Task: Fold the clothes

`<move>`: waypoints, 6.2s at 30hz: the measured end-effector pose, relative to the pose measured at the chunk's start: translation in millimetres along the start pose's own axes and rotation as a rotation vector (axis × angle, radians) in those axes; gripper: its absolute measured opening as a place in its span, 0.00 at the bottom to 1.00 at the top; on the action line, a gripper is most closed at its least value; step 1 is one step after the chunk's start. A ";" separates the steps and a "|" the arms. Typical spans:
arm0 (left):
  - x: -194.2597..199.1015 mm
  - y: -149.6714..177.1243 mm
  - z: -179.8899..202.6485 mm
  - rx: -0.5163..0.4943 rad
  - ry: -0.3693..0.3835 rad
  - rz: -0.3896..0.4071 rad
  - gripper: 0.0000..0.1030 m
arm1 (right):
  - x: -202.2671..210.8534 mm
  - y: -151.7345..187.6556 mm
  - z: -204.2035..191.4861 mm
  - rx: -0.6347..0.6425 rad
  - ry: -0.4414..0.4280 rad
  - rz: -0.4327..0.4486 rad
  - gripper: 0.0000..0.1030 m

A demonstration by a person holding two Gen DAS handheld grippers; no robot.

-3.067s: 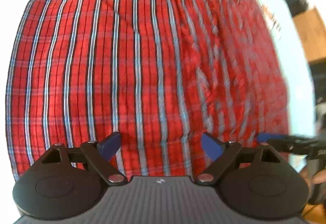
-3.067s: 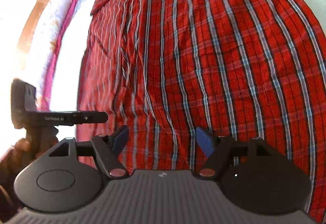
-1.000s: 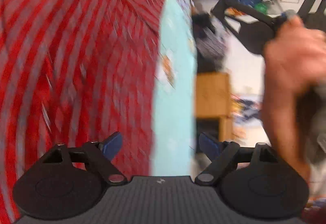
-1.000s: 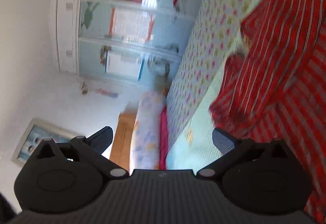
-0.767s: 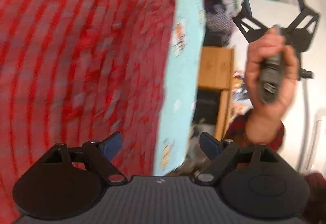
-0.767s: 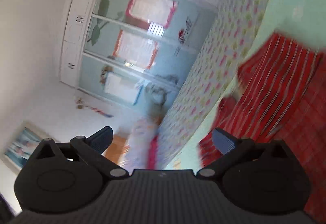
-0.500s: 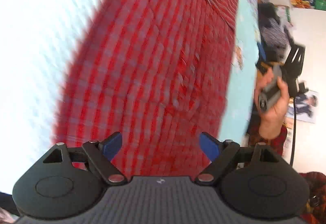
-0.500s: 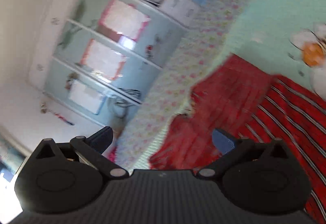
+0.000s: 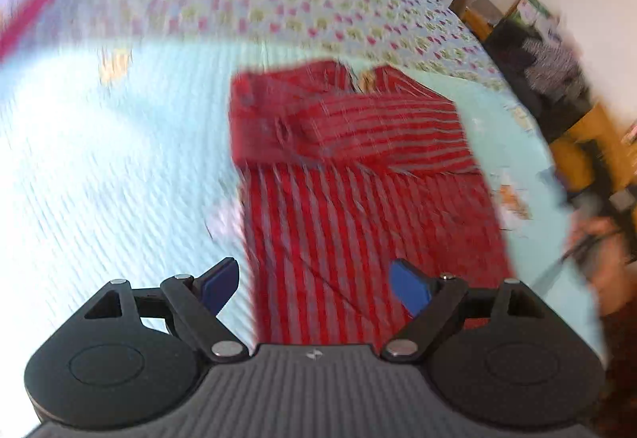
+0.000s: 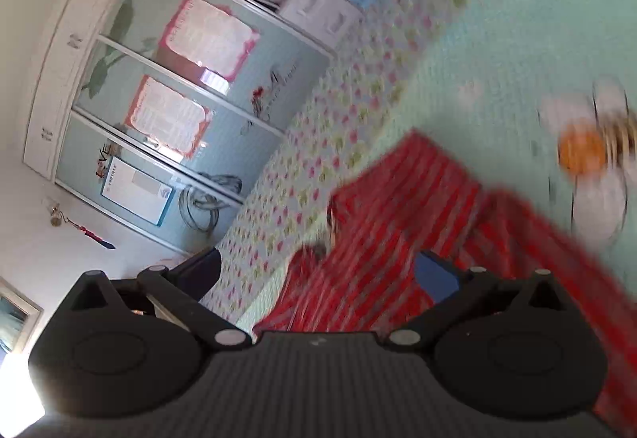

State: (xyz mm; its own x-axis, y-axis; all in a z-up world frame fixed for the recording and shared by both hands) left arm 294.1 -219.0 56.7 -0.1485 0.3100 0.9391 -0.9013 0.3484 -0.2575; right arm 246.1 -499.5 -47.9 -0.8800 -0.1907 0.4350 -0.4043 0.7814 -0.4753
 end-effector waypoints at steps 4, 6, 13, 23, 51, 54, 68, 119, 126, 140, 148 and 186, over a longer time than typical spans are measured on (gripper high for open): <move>-13.4 -48.1 0.9 0.052 -0.088 0.090 0.84 | 13.7 -47.6 -14.1 0.210 0.040 0.043 1.00; -15.9 -79.5 -8.3 0.120 -0.105 0.129 0.84 | 11.3 -72.1 -14.8 0.296 0.045 0.024 1.00; -79.6 -218.1 -65.6 0.313 -0.131 0.213 0.87 | -71.2 -135.2 37.6 0.177 0.007 -0.185 1.00; -227.2 -265.6 -111.7 0.453 0.104 0.020 0.82 | -207.6 -126.0 91.4 0.142 0.057 -0.458 1.00; -300.4 -301.4 -124.0 0.303 0.114 0.083 0.92 | -300.9 -126.0 123.1 0.316 -0.014 -0.619 1.00; -300.0 -303.3 -128.8 0.344 0.154 0.100 0.91 | -303.3 -129.2 123.6 0.310 -0.032 -0.635 1.00; -303.9 -307.4 -118.9 0.261 0.089 0.097 0.41 | -323.2 -134.8 115.2 0.384 -0.015 -0.709 0.72; -265.3 -294.6 -37.7 0.016 -0.337 0.251 0.09 | -310.4 -86.4 52.5 0.868 0.355 -0.519 0.06; -250.9 -285.7 -23.8 -0.026 -0.325 0.313 0.08 | -301.1 -85.2 46.2 0.902 0.344 -0.474 0.06; -153.7 -190.9 8.5 -0.188 -0.021 0.418 0.07 | -155.9 -62.9 -5.5 1.148 0.109 -0.317 0.06; -123.5 -17.6 -5.7 -0.400 0.024 0.097 0.08 | 32.5 28.7 60.6 1.503 0.156 -0.536 0.05; -179.2 100.9 -36.4 0.332 0.204 0.044 0.34 | 54.0 20.7 247.8 -0.323 -0.128 -0.648 0.78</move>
State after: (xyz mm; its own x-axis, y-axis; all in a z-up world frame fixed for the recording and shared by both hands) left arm 244.7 -207.2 -145.8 -0.1366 0.4995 0.8555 -0.9835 0.0354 -0.1777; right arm 128.5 -640.8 -223.7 -0.5192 -0.7267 0.4498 -0.7774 0.6203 0.1048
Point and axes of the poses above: each gripper's, at about its wrist camera, not at the fingertips, and x roughly against the way its jaws point, z to its right, y to its underside, the point moved 2 cm from there along -x, roughly the way its jaws point, and after that the axes turned 15 degrees about -z, right-handed, at the moved point
